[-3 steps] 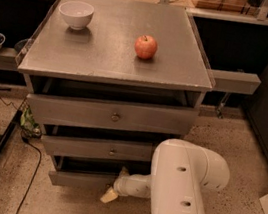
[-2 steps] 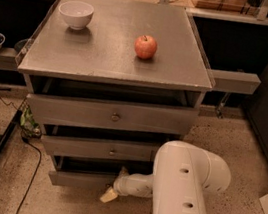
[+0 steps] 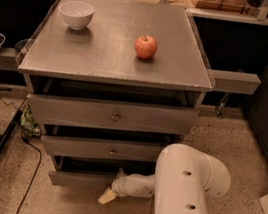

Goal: Open bottom drawer

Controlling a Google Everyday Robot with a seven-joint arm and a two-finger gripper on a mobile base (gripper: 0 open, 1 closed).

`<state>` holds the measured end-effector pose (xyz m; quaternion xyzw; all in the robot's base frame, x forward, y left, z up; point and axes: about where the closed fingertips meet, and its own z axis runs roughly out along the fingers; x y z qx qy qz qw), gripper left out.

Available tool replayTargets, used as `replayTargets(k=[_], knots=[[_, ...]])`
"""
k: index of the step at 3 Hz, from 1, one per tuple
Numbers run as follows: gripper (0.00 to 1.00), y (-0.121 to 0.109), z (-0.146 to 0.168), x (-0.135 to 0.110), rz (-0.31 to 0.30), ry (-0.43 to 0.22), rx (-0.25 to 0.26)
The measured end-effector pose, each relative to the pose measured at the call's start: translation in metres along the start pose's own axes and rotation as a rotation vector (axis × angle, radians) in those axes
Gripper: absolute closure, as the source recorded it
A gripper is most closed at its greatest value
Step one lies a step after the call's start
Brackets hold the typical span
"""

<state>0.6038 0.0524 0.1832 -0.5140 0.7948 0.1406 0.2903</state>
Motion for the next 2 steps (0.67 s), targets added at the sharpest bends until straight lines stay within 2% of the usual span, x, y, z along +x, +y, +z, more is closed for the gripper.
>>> replayTargets(k=[2], knots=[[0.00, 0.038, -0.013, 0.010, 0.023, -0.034, -0.103]])
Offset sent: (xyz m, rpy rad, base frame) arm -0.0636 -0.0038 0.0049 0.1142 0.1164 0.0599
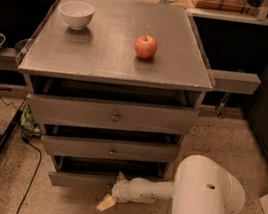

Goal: Open bottom drawer

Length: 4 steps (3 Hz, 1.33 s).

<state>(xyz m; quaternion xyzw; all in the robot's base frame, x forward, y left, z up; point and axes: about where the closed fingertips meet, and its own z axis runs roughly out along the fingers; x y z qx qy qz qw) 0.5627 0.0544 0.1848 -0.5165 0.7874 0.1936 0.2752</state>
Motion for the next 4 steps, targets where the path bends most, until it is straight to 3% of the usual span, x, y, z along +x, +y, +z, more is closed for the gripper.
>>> replayTargets(k=[4], knots=[[0.00, 0.0065, -0.0106, 0.0010, 0.004, -0.037, -0.028]])
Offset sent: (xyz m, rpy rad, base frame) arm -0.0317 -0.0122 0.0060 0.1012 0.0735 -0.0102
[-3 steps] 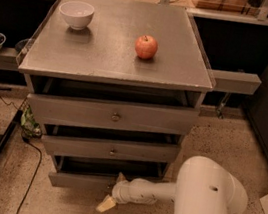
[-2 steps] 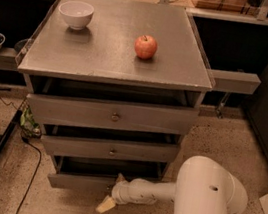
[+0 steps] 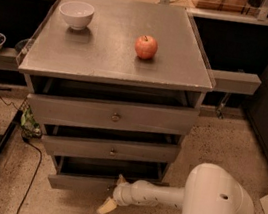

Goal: Open bottom drawer

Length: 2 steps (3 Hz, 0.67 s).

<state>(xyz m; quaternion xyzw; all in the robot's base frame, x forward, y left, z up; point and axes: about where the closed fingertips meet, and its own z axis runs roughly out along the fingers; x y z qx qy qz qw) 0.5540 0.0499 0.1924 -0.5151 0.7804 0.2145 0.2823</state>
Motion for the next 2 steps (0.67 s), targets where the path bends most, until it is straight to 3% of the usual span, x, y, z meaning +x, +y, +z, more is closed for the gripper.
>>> replayTargets(k=[2], knots=[[0.00, 0.0085, -0.0029, 0.0048, 0.008, -0.025, -0.025]])
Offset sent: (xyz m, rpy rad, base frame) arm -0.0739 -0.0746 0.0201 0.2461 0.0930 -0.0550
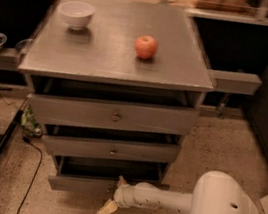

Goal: Open bottom drawer

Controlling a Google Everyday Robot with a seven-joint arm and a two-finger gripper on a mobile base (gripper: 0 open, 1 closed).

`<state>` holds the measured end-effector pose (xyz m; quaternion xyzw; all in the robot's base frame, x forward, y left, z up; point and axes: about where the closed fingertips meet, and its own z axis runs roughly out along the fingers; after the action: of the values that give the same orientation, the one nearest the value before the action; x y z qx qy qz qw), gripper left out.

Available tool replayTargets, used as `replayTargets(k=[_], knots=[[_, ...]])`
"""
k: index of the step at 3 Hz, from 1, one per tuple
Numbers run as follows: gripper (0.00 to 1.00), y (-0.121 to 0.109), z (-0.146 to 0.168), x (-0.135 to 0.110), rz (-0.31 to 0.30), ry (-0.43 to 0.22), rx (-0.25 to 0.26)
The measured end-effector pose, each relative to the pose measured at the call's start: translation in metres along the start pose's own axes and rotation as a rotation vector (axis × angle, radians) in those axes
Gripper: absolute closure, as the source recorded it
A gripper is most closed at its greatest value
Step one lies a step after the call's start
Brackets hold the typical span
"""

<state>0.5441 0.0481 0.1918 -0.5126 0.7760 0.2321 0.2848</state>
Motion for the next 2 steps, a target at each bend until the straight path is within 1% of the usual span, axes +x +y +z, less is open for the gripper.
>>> replayTargets(k=[2], knots=[[0.00, -0.0001, -0.0041, -0.0009, 0.007, -0.006, -0.003]])
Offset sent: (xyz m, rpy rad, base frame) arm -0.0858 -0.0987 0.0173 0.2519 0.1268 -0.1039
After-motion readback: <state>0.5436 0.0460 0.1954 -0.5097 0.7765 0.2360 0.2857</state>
